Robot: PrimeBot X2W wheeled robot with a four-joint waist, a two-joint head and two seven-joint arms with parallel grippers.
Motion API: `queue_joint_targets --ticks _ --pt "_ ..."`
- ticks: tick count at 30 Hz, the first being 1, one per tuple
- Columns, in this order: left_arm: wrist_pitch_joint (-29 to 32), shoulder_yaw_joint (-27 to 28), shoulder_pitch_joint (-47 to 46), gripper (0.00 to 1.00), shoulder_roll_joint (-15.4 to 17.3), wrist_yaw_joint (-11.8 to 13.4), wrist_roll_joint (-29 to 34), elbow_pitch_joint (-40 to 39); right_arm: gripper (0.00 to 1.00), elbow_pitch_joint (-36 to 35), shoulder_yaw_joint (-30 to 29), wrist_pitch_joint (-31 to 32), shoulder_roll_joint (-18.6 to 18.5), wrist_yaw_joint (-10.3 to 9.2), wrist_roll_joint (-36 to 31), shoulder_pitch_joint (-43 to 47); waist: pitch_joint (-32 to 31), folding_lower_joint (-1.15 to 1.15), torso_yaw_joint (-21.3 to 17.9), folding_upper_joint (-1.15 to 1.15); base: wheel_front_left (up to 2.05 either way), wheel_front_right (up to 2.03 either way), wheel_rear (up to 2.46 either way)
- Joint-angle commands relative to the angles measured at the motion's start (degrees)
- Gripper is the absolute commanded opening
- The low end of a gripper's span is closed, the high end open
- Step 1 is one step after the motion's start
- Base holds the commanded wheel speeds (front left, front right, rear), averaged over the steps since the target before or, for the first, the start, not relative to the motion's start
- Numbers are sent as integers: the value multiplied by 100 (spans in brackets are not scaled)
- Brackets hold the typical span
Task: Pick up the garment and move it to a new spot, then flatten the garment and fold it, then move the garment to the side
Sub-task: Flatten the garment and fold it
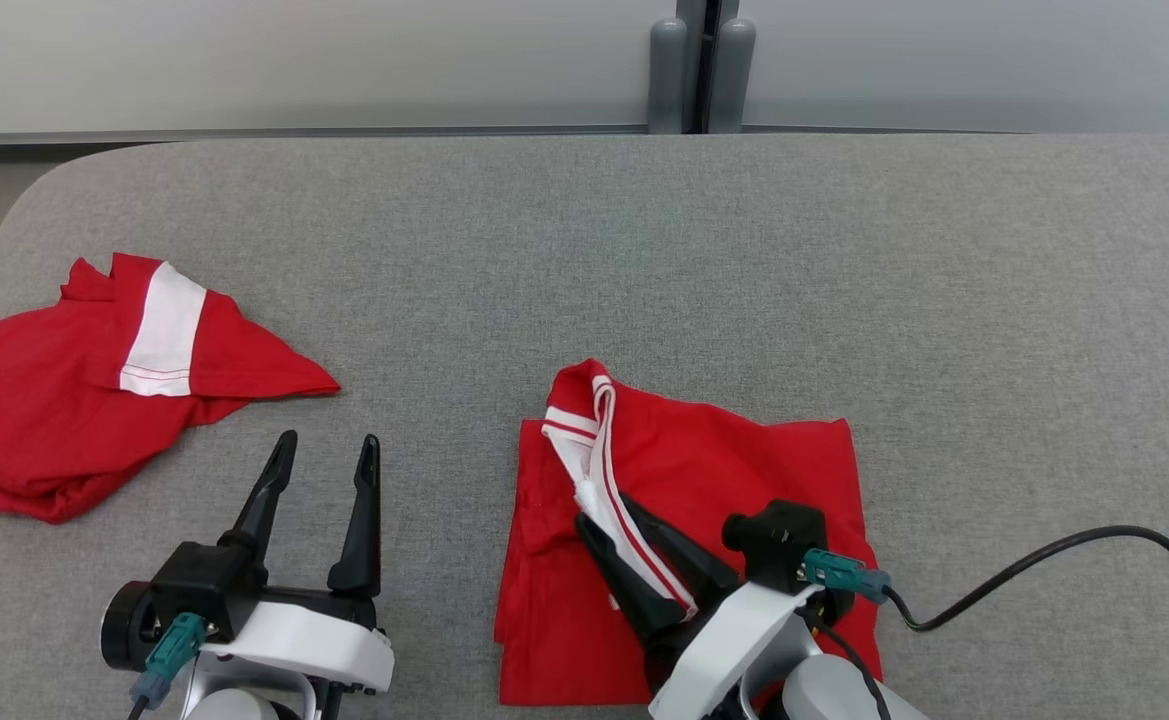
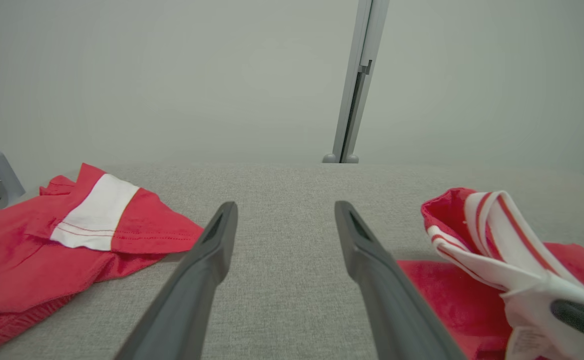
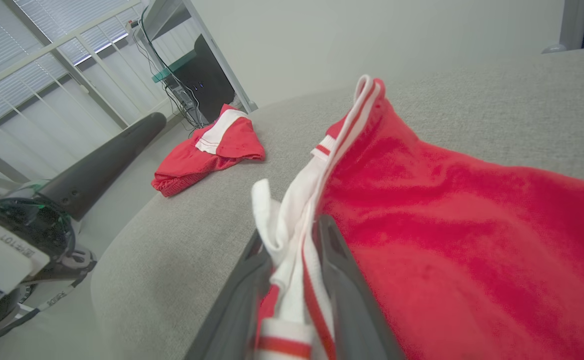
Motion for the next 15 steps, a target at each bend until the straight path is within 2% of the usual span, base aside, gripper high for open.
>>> queue_joint_targets --ticks 1,5,8,11,15 --pt "-26 35 -119 100 -3 -39 45 20 100 114 112 -181 4 -2 86 -168 31 0 16 0 0 0 0" --pt "-26 87 -115 100 2 -43 114 43 100 126 274 -542 6 -2 332 -373 61 0 -22 0 0 0 0" --pt "-26 108 -95 100 20 -44 154 67 100 -1 141 -746 6 -2 326 -543 55 0 -75 0 0 0 0" --pt "-25 159 -78 100 34 -32 180 66 100 -142 -304 -859 -59 -2 37 -603 29 0 -142 0 0 0 0" --pt "-25 252 -45 100 43 -2 173 34 100 -404 -1165 -889 -383 -2 -437 -378 -35 0 -227 0 0 0 0"
